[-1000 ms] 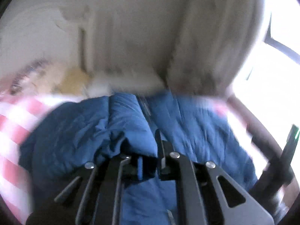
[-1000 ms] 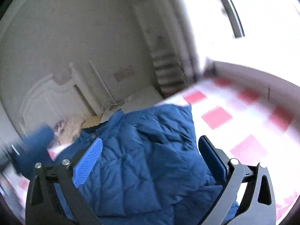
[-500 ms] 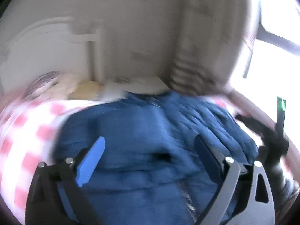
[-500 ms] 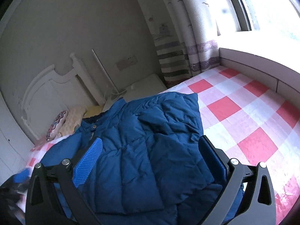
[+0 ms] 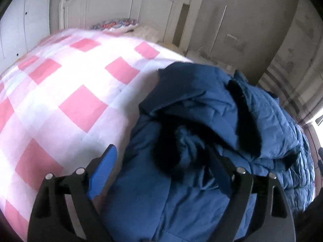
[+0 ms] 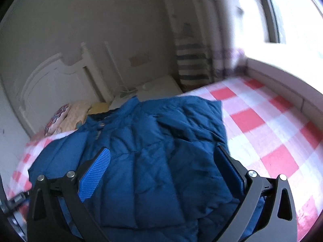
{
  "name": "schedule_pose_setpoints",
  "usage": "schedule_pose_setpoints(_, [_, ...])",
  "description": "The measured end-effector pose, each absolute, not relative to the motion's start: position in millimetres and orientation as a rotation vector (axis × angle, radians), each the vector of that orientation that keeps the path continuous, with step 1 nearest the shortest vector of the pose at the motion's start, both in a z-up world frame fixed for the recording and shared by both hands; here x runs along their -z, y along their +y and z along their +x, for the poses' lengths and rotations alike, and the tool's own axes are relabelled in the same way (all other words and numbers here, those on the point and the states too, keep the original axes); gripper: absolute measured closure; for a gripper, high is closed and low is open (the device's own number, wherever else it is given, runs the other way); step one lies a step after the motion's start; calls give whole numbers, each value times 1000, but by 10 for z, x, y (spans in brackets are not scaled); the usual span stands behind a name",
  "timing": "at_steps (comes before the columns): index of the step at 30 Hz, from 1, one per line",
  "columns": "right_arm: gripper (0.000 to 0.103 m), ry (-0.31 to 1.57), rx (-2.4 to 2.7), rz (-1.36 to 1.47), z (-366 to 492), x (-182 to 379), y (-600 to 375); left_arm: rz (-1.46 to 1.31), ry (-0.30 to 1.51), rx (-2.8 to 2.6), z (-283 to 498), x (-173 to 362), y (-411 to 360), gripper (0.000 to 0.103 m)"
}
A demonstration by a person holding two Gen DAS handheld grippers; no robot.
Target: Fold large clothes
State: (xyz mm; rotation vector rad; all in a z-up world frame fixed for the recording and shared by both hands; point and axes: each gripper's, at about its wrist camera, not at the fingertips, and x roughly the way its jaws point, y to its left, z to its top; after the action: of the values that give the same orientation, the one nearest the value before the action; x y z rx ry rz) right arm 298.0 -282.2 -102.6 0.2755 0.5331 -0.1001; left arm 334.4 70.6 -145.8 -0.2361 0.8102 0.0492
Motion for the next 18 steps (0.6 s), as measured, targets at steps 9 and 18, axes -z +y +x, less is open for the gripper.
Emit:
schedule_pose_setpoints(9, [9, 596, -240, -334, 2976, 821, -1008, -311, 822, -35, 3328, 1516, 836, 15])
schedule_pose_setpoints(18, [16, 724, -234, -521, 3492, 1096, -495, -341, 846, -17, 3386, 1578, 885, 14])
